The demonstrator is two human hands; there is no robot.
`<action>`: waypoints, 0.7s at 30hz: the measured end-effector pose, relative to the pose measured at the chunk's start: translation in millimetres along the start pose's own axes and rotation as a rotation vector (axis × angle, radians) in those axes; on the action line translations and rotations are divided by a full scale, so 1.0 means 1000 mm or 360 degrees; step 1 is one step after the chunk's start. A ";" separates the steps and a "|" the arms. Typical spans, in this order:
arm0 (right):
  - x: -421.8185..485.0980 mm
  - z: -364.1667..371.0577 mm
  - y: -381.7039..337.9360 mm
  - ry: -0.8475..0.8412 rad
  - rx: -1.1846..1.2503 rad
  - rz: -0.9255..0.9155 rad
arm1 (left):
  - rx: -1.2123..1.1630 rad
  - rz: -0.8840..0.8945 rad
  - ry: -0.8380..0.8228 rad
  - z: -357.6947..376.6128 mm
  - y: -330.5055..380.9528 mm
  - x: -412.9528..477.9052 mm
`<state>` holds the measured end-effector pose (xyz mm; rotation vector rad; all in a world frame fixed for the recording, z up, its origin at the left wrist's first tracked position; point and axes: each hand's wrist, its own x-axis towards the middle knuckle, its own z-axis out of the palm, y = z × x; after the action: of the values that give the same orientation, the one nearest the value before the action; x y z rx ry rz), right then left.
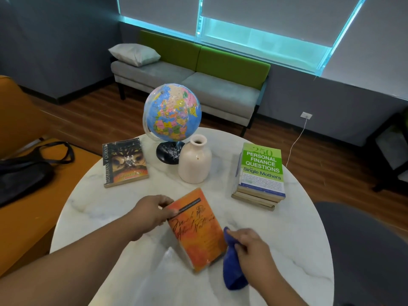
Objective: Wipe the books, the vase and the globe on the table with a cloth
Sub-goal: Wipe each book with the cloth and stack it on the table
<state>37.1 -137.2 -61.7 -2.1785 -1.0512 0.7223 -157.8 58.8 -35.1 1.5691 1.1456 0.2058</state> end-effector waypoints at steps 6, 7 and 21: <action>0.021 -0.032 -0.011 0.0419 0.0122 0.0125 | -0.0113 0.0524 0.0244 0.016 0.003 -0.022; 0.023 -0.033 -0.012 0.0407 0.0135 0.0146 | -0.0121 0.0553 0.0226 0.017 0.001 -0.024; 0.006 0.038 -0.018 -0.0240 0.0009 0.0254 | -0.0366 -0.0174 -0.0129 0.020 -0.061 -0.047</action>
<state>5.3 -112.6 -75.0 -2.2499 -0.9544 0.9739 -202.2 4.3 -72.9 1.2981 1.0998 0.1923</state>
